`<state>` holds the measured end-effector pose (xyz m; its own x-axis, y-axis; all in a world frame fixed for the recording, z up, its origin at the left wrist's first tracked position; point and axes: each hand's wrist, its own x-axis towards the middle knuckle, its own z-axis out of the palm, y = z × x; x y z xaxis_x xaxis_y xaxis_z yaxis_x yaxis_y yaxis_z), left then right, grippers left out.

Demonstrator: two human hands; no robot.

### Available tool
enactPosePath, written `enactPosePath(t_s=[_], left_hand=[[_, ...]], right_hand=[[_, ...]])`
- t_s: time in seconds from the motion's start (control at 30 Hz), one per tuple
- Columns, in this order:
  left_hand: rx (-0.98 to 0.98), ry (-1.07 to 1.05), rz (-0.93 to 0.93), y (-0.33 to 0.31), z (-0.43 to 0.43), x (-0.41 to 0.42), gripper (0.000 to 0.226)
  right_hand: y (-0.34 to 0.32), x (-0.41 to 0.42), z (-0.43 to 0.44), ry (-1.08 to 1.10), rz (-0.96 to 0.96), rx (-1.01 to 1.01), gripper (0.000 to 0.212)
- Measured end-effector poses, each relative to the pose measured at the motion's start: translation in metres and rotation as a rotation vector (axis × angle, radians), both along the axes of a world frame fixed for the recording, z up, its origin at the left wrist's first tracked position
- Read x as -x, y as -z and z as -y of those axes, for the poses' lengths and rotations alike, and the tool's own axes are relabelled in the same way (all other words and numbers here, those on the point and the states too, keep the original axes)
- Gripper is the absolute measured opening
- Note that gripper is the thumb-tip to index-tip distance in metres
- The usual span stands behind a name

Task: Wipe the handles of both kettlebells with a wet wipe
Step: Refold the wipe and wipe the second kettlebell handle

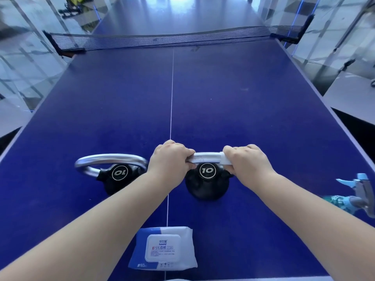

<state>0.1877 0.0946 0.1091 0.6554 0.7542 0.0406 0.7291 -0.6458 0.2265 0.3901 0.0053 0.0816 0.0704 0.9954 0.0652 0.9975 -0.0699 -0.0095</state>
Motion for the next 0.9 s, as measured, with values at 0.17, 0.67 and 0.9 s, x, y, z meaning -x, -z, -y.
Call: enactPosePath(t_s=[0.17,0.67,0.9], left_hand=[[0.013,0.01,0.007,0.001,-0.001,0.001,0.016],[0.012,0.042,0.03,0.007,-0.003,0.004,0.017],[0.006,0.058,0.038,0.008,-0.005,0.005,0.023]], right_hand=[[-0.004,-0.003,0.008,0.096,-0.114,0.026,0.017],[0.06,0.028,0.018,0.756,-1.476,-0.237,0.008],[0.068,0.034,0.01,0.888,-1.534,-0.283,0.016]])
